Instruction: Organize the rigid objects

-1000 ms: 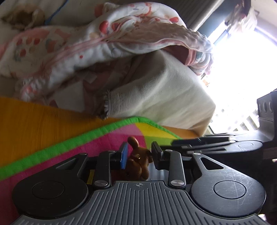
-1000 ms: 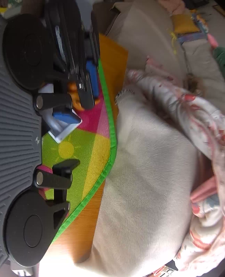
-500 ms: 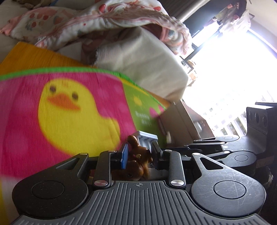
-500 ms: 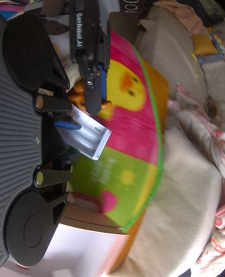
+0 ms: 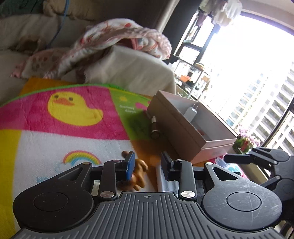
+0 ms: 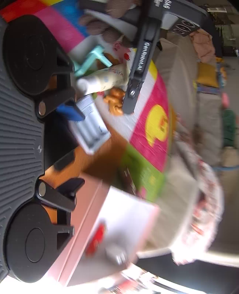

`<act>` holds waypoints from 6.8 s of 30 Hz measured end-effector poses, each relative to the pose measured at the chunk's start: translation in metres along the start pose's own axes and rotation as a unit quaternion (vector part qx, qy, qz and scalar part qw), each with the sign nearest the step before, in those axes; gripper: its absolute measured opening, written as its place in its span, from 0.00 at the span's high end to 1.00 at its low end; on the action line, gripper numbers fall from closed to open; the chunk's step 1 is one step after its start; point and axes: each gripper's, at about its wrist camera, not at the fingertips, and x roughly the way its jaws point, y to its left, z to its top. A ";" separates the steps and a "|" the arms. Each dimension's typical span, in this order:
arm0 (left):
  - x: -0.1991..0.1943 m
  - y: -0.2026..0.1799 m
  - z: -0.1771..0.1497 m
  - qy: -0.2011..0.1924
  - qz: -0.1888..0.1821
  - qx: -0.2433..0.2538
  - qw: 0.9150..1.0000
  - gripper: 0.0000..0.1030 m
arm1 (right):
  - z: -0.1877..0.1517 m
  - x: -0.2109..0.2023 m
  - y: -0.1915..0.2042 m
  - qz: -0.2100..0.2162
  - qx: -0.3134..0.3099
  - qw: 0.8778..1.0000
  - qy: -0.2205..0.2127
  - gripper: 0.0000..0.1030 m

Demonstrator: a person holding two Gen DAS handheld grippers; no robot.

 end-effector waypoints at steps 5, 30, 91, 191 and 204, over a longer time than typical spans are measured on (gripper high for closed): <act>-0.016 -0.032 0.013 -0.019 0.017 0.029 0.999 0.67 | -0.009 -0.041 -0.068 -0.085 0.103 0.988 -0.074 0.23; 0.119 -0.025 0.037 0.099 0.030 0.085 0.991 0.77 | -0.013 0.023 -0.168 -0.126 0.200 0.971 -0.037 0.64; -0.035 -0.088 -0.102 0.078 0.046 0.110 0.990 0.61 | -0.091 -0.016 -0.048 0.036 0.155 0.987 0.021 0.00; -0.023 -0.019 -0.009 -0.062 0.110 0.010 0.992 0.53 | -0.082 -0.020 -0.066 -0.049 0.146 0.987 -0.050 0.26; -0.062 -0.002 -0.039 -0.013 0.134 -0.028 0.991 0.54 | -0.089 -0.024 -0.073 -0.059 0.185 0.979 -0.068 0.22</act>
